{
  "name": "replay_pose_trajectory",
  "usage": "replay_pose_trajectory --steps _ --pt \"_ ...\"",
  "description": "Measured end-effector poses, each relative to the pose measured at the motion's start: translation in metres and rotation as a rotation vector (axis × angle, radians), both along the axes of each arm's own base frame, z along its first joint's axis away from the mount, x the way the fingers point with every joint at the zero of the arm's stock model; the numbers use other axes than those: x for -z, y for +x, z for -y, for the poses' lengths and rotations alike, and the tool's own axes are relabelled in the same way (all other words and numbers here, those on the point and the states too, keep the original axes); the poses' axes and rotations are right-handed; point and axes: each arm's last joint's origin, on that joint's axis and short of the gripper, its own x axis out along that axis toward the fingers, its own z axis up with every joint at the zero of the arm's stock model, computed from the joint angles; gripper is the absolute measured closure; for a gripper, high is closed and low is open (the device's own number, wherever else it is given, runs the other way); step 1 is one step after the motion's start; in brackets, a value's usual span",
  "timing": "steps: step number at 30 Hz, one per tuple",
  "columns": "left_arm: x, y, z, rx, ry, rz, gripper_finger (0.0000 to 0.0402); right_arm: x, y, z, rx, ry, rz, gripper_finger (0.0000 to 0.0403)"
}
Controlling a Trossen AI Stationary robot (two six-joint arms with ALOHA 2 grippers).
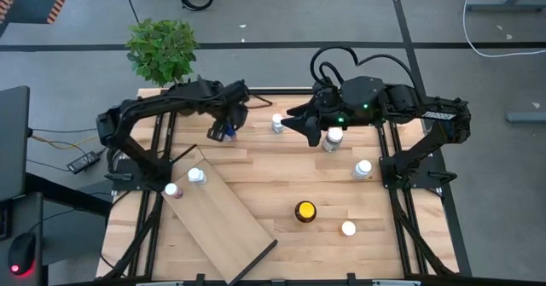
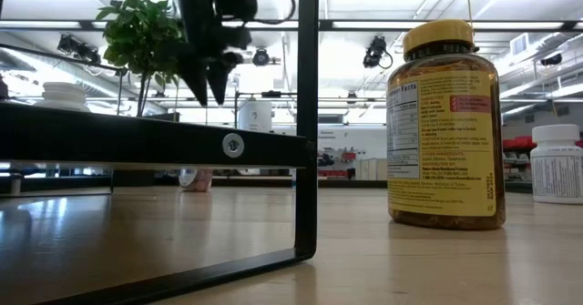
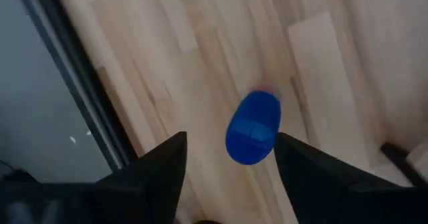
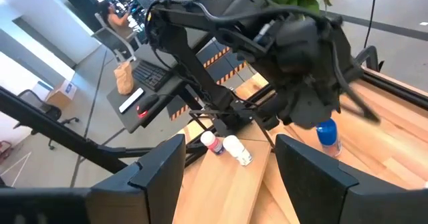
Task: Pick and place medicine bottles onto shelf by color
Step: Put the blue transparent pill bottle on the shelf
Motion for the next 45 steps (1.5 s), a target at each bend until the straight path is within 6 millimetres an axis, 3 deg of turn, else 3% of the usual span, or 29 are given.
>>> replay_pose_trajectory --steps 4,13,23,28,33,39,45 --pt "0.008 0.003 -0.002 0.031 -0.003 -0.053 0.0203 0.0 0.0 0.0 0.002 0.006 0.001 0.0164" --pt "0.009 0.002 -0.004 -0.192 -0.105 0.03 0.0265 0.0 0.0 0.0 -0.002 -0.005 -0.001 0.0164" --pt "0.01 -0.01 -0.021 -0.214 -0.18 0.026 0.0277 0.0 0.0 0.0 -0.012 -0.036 -0.006 0.0164" --pt "0.021 -0.019 -0.027 -0.228 -0.164 -0.029 0.0244 0.0 0.0 0.0 -0.017 -0.052 -0.008 0.0164" --pt "0.037 -0.025 -0.023 -0.164 -0.173 -0.115 0.0171 0.0 0.0 0.0 -0.025 -0.076 -0.012 0.0164" --pt "0.037 -0.024 -0.024 -0.1 -0.149 -0.107 0.0088 0.0 0.0 -0.003 -0.046 -0.114 -0.017 0.0164" --pt "0.037 -0.024 -0.028 -0.037 -0.163 -0.085 0.0039 0.0 -0.001 -0.006 -0.066 -0.142 -0.021 0.0164"
